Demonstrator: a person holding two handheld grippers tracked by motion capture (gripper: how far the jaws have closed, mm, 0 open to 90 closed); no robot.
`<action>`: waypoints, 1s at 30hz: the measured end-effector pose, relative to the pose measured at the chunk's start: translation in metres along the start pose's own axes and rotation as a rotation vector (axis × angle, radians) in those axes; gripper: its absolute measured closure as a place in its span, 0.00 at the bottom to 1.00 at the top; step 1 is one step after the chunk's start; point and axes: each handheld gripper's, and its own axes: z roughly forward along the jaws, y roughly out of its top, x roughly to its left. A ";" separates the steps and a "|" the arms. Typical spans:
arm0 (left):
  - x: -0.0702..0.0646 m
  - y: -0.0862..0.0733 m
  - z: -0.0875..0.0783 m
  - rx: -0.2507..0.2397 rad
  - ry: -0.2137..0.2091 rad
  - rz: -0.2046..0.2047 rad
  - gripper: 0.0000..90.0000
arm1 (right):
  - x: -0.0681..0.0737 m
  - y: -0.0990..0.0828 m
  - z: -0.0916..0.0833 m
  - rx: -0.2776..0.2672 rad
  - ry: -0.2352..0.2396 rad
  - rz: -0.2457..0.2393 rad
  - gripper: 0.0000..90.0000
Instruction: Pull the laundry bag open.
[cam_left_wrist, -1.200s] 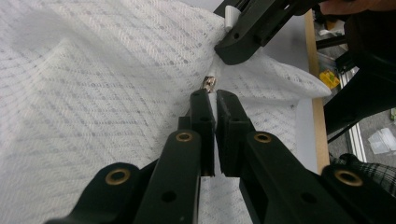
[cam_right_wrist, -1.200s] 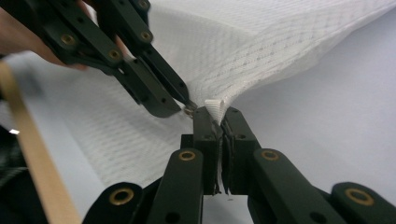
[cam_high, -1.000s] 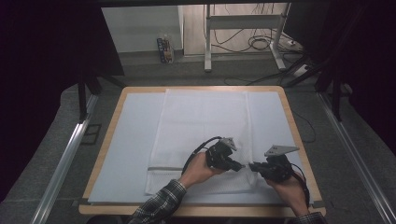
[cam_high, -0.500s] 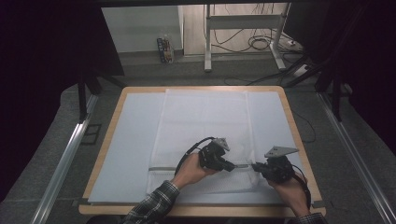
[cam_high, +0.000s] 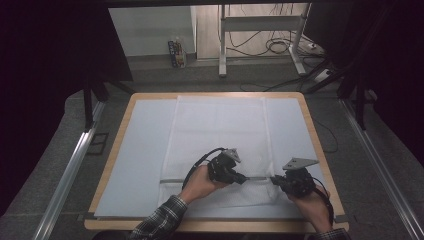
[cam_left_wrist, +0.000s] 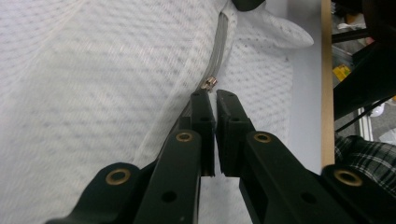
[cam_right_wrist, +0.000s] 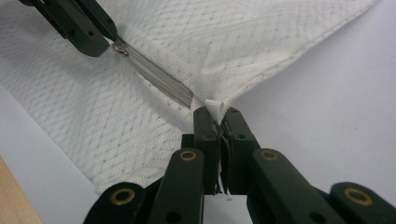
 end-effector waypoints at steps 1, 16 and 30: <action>0.000 -0.001 -0.002 -0.001 0.002 0.000 0.97 | 0.000 0.000 0.000 0.002 -0.001 0.003 0.95; 0.000 -0.015 -0.018 -0.025 0.025 -0.021 0.97 | 0.000 0.000 0.000 0.001 -0.015 0.008 0.95; 0.001 -0.036 -0.030 -0.062 0.034 -0.066 0.97 | 0.001 0.000 0.002 0.004 -0.021 -0.004 0.95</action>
